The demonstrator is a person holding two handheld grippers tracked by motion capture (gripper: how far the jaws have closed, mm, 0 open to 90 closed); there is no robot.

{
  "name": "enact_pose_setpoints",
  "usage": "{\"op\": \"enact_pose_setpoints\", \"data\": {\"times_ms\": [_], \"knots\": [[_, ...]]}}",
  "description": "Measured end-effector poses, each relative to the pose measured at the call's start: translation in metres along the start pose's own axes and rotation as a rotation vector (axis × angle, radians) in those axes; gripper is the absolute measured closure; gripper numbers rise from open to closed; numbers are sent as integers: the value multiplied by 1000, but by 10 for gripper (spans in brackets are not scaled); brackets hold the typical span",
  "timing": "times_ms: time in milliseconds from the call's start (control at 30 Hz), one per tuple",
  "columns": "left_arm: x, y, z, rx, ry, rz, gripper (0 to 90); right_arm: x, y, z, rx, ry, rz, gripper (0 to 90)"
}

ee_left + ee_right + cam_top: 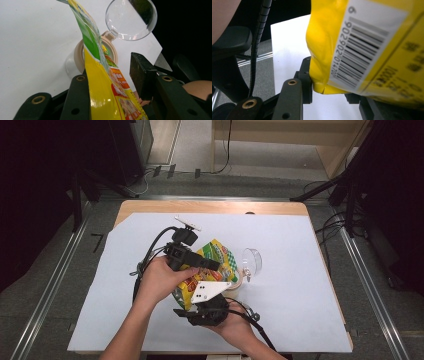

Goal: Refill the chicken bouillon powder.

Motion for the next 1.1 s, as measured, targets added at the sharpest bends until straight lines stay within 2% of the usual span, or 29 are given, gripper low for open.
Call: {"op": "enact_pose_setpoints", "data": {"times_ms": [133, 233, 333, 633, 833, 933, 1100], "knots": [[0, 6, 3, 18, -27, 19, 659, 2, -2, 0, 7, -5, 11, 660], [-2, 9, 5, 22, -66, 7, 726, 2, -4, -2, 13, -5, 11, 661], [-3, 7, 7, 27, -86, -4, 750, -1, -6, -5, 14, 3, 3, 673], [-1, 7, 1, 25, -57, 13, 763, 1, -8, -2, 16, -5, 2, 675], [2, 10, -1, 32, -60, 32, 771, 4, -11, 0, 23, 0, -3, 650], [5, 13, -2, 34, -63, 40, 777, 9, -11, 2, 23, -8, 3, 682], [4, 15, -3, 17, -29, 44, 771, 11, -15, 3, 19, -13, 5, 683]]}}
Point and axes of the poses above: each handheld gripper's, and its own axes: y roughly backward along the jaws, x roughly out of its top, z roughly to its right, the point moved 2 cm from there along -y, roughly forward along the jaws, and after that the axes turned 9 degrees about z, right-handed, at the moved point
